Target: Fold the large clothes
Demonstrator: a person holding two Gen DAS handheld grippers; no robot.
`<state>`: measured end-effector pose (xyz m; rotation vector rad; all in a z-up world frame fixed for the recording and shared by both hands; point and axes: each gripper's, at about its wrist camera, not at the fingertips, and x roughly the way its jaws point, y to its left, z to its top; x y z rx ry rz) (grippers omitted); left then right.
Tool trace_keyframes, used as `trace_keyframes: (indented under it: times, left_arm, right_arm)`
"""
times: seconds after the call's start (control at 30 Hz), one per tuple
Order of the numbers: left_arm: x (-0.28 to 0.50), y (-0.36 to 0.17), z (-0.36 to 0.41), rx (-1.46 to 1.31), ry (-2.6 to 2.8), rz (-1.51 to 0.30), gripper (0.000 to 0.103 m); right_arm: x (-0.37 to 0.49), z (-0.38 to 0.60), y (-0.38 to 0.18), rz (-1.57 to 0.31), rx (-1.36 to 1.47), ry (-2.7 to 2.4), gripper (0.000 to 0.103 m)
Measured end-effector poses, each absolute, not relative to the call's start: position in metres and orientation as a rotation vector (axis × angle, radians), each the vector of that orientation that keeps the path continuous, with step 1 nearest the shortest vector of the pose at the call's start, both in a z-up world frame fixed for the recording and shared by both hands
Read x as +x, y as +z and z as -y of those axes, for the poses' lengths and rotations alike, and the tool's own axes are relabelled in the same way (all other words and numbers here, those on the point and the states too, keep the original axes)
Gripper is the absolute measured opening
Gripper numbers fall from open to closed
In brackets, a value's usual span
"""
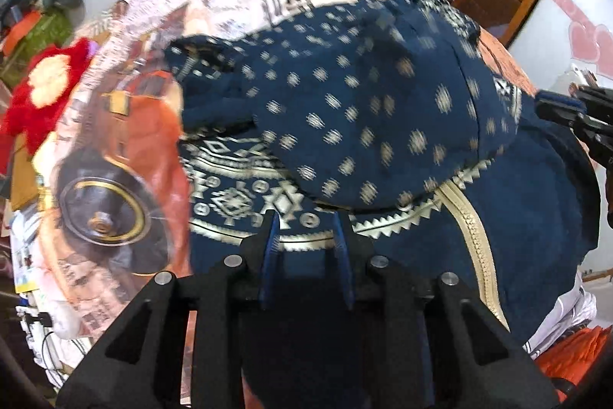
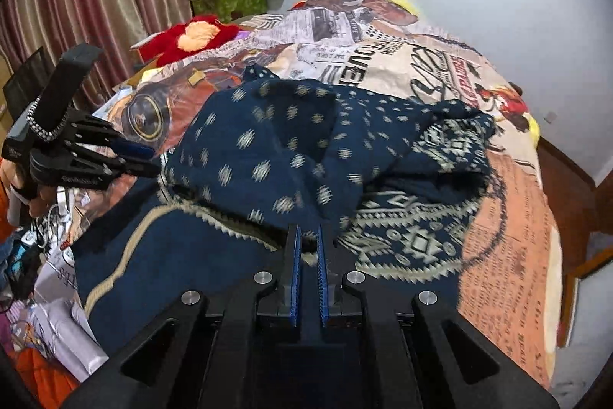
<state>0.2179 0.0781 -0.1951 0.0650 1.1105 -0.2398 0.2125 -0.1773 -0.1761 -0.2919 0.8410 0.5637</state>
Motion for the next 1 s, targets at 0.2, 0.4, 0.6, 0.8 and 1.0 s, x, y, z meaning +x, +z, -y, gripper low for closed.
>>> trace_keyframes:
  times: [0.2, 0.4, 0.6, 0.8, 1.0]
  left_arm:
    - [0.24, -0.159, -0.082, 0.028, -0.195, -1.012, 0.041]
    - [0.279, -0.138, -0.063, -0.03, -0.191, -0.921, 0.058]
    - [0.318, -0.169, -0.034, -0.073, -0.279, -1.022, 0.06]
    - [0.316, -0.22, -0.023, 0.0, -0.302, -1.151, 0.06]
    - [0.286, -0.237, -0.032, 0.031, -0.318, -1.169, 0.062]
  right_arm:
    - [0.223, 0.185, -0.156, -0.82, -0.229, 0.562, 0.004]
    - [0.255, 0.168, -0.137, -0.795, -0.167, 0.564, 0.008]
    - [0.273, 0.144, -0.126, -0.683, -0.135, 0.596, 0.075]
    - [0.3, 0.117, -0.157, -0.812, -0.208, 0.618, 0.076]
    - [0.303, 0.107, -0.21, -1.05, -0.324, 0.669, 0.076]
